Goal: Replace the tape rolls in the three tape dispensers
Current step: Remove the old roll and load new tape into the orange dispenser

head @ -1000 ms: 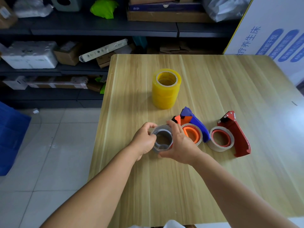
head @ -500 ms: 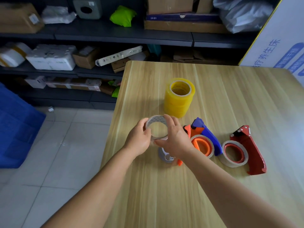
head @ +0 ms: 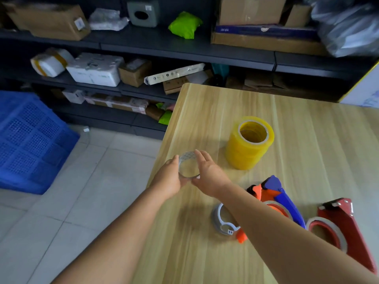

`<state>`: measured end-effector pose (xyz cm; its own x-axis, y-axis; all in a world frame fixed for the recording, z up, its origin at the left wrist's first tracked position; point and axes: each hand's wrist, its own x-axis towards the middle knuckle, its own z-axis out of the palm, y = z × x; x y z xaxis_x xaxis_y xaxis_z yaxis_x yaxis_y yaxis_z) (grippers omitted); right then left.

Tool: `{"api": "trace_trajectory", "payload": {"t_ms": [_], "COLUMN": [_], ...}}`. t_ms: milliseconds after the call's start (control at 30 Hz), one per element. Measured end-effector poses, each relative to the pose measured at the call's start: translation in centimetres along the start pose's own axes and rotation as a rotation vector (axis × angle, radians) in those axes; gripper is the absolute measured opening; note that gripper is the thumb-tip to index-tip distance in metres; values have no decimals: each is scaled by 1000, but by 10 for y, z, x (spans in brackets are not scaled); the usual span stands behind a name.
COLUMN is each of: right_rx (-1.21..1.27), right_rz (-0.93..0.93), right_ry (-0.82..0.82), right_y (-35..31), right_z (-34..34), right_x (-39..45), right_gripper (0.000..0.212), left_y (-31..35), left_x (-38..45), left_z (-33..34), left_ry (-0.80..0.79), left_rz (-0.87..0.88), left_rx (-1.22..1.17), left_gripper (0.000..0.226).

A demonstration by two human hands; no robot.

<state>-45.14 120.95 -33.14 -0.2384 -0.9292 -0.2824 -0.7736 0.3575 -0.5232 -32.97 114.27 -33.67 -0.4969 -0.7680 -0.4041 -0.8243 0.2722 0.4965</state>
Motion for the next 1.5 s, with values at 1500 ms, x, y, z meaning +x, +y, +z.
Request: {"api": "trace_trajectory", "payload": {"t_ms": [1500], "right_rx": [543], "right_rz": [318], "right_ry": [685], "right_y": [98], "right_z": [-86], "right_x": [-32], "right_gripper": [58], "left_y": [137], "left_x": [29], "left_z": [24], "left_ry": [284], "left_rz": [253], "left_rx": [-499], "left_gripper": [46]}}
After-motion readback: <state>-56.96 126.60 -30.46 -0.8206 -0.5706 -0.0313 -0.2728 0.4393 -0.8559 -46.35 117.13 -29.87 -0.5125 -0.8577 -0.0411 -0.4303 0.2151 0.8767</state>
